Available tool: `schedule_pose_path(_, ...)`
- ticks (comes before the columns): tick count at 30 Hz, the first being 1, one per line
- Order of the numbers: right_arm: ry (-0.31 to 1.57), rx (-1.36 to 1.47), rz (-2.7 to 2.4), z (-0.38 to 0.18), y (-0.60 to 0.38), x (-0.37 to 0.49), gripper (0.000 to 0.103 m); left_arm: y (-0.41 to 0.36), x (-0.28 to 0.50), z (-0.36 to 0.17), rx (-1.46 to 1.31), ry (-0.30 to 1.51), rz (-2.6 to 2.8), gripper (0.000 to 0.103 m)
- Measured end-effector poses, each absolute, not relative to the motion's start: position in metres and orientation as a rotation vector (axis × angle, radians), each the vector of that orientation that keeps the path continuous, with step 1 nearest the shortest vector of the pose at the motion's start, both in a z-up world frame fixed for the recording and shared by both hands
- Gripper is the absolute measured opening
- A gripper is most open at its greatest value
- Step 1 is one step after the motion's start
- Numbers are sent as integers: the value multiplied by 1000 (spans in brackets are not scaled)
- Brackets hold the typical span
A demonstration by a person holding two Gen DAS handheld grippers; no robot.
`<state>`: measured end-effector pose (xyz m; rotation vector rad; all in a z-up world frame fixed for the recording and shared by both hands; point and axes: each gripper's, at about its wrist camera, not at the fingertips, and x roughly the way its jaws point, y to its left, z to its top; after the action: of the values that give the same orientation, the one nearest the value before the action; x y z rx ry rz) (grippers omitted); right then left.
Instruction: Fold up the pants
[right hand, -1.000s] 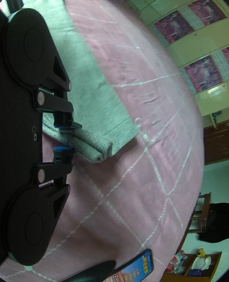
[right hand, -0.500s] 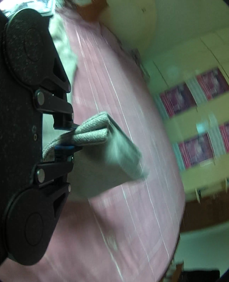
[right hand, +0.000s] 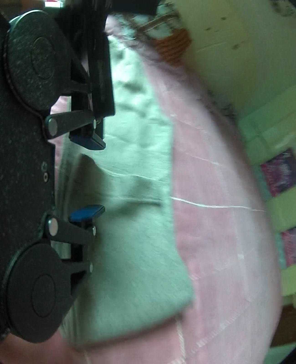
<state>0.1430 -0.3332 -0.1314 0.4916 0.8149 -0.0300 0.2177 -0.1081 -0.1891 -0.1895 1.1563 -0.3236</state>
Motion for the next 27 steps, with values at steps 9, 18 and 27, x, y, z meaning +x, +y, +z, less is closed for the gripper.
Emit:
schedule_pose_path(9, 704, 580, -189, -120, -388, 91, 54, -128, 211, -193, -314, 1179, -387, 75)
schedule_pose_path(18, 681, 652, -222, -134, -397, 78, 54, -147, 210, -201, -398, 1231, -432, 54)
schedule_pose_path(27, 638, 628, -370, -127, -417, 71, 54, -136, 221, -165, -365, 1105, -447, 18)
